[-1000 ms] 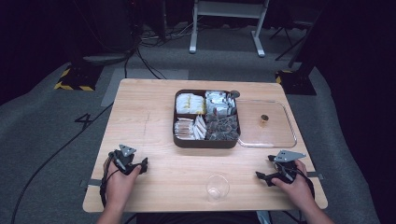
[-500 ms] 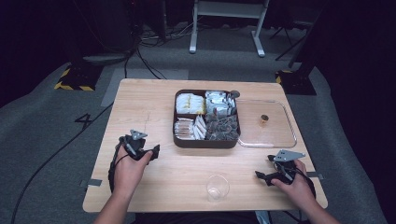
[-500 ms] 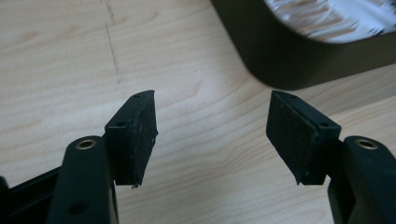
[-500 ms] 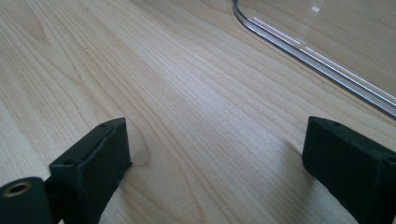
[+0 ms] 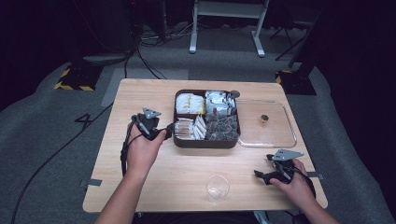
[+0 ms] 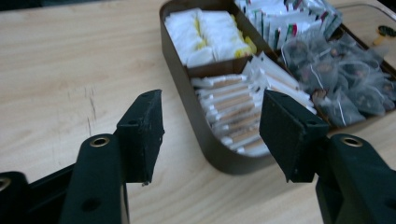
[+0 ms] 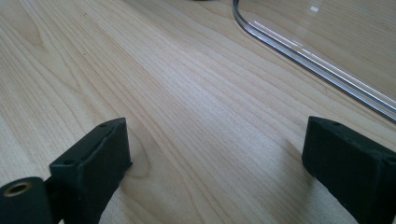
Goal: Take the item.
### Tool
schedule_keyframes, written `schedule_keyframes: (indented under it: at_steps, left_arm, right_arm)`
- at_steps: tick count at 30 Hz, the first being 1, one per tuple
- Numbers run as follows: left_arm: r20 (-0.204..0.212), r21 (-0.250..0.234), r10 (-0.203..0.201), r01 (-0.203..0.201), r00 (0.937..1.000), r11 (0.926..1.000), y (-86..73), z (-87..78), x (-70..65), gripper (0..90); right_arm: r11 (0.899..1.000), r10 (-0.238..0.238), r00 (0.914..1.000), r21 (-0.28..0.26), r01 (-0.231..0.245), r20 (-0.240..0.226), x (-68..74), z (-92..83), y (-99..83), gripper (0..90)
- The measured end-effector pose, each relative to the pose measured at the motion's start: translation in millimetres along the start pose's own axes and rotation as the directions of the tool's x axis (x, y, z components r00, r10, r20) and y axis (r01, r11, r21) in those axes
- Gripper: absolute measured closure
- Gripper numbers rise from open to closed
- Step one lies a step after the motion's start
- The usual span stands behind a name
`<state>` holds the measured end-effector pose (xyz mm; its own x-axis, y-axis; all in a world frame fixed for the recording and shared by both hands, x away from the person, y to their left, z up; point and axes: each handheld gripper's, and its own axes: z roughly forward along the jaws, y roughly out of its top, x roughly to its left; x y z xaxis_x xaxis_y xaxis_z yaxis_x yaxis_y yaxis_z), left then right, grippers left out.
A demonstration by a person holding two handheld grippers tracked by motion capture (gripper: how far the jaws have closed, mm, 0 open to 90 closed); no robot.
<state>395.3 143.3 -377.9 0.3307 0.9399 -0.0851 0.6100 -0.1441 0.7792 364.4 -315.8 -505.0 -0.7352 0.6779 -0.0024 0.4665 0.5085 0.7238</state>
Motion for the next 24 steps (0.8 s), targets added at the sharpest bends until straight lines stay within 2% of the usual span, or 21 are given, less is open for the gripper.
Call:
schedule_keyframes:
  at_steps: [1, 3, 5, 9, 10, 14, 18, 24]
  left_arm:
    - [0.0, 0.0, 0.0, 0.0, 1.0, 1.0, 0.0, 0.0, 0.0, 42.7]
    - [0.01, -0.007, -0.013, 0.013, 0.9999, 0.9999, 10.4, 4.6, -4.7, 43.6]
    - [0.021, -0.001, -0.004, 0.004, 0.9998, 1.0, 17.2, 10.0, -6.4, 43.5]
    - [-0.001, -0.005, 0.025, -0.025, 0.9997, 0.9997, 27.0, 18.2, -6.9, 43.6]
    - [0.0, -0.01, 0.032, -0.032, 0.9995, 0.9994, 33.9, 22.0, -7.6, 43.5]
    - [0.024, -0.015, 0.024, -0.024, 0.9994, 0.9996, 47.6, 27.8, -11.5, 43.0]
    - [0.021, -0.018, 0.012, -0.012, 0.9997, 0.9998, 56.7, 33.8, -14.3, 42.9]
    - [0.025, -0.031, -0.022, 0.022, 0.9995, 0.9993, 74.4, 59.7, -15.9, 43.6]
  right_arm:
    - [1.0, -0.001, 1.0, 0.0, 0.001, -0.001, -0.1, 0.1, 0.1, 7.9]
    - [1.0, -0.005, 1.0, -0.001, 0.005, -0.004, -0.8, 0.6, 0.5, 7.9]
    - [1.0, -0.002, 1.0, -0.002, 0.002, -0.004, -1.1, 1.8, 1.6, 7.9]
    - [1.0, -0.006, 1.0, -0.003, 0.006, -0.004, -2.0, 3.7, 3.4, 7.9]
    - [1.0, -0.007, 1.0, -0.002, 0.007, -0.006, -2.4, 4.2, 3.9, 7.9]
    - [1.0, -0.007, 1.0, -0.002, 0.007, -0.006, -2.6, 4.5, 4.2, 7.9]
    - [1.0, -0.008, 1.0, -0.002, 0.008, -0.006, -2.6, 4.5, 4.2, 7.9]
    - [1.0, -0.013, 0.9998, -0.002, 0.013, -0.012, -3.3, 4.9, 4.5, 7.9]
